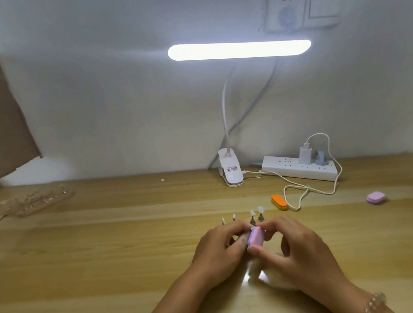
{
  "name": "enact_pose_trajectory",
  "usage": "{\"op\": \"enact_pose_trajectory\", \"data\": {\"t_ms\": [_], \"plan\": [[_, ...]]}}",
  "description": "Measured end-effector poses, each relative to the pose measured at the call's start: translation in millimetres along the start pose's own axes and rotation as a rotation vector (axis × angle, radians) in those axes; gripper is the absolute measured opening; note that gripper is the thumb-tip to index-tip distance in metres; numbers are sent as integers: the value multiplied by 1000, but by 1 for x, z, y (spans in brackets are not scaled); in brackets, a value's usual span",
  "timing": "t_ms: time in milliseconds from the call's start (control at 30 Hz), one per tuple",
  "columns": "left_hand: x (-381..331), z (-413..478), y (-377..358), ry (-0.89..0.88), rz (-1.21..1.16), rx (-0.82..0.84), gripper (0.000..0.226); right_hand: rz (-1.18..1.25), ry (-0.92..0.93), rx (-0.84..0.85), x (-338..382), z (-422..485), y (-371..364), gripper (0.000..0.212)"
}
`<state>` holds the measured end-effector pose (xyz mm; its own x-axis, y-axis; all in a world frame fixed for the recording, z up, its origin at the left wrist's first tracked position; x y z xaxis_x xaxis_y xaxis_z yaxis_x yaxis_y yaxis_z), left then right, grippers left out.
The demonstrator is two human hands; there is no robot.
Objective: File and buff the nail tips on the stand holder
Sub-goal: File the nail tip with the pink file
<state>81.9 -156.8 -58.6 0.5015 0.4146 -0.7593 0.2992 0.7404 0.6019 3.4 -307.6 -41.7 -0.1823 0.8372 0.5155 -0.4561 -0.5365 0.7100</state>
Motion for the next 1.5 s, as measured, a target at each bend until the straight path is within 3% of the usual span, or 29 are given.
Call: {"op": "enact_pose_trajectory", "data": {"t_ms": [100, 267, 367, 467, 633, 767, 867, 1000, 1133, 1267, 1333, 1500], "plan": [[-1, 0, -2, -9, 4, 12, 22, 32, -76, -65, -7, 4, 5, 22], [0, 1, 0, 1, -14, -8, 31, -2, 7, 21, 2, 0, 1, 25], [-1, 0, -1, -16, 7, 6, 27, 3, -60, -54, -4, 3, 5, 25], [-1, 0, 0, -12, -10, 6, 30, -52, 34, 15, 3, -3, 1, 29], [0, 0, -1, -29, 21, -5, 17, -7, -43, -58, -2, 1, 6, 27], [-3, 0, -1, -30, -33, 12, 24, -27, 48, 37, 8, -5, 0, 28], [-2, 1, -1, -41, -52, -15, 19, -13, -40, -54, -3, 1, 4, 31], [-2, 1, 1, -41, -84, -34, 22, -28, 31, 64, 3, -4, -4, 36], [-1, 2, 0, 0, -110, -64, 19, 10, -51, -69, -6, 2, 2, 37], [-6, 0, 2, -27, -88, -44, 28, -25, 31, 36, 2, -2, -3, 40], [-6, -1, 2, -14, -71, -32, 33, -11, -14, -25, -3, 1, -1, 37], [-4, -1, 0, -40, -14, 5, 21, -24, 63, 23, 3, -3, -2, 41]]}}
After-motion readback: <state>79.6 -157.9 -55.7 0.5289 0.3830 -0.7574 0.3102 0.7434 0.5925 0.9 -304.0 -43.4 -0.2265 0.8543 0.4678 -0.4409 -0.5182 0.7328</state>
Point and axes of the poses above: each hand's wrist, its own z-axis towards the middle knuckle, its own y-axis out of the back of the hand, x = y × z, the point moved 3 cm from there along z, towards the middle knuckle
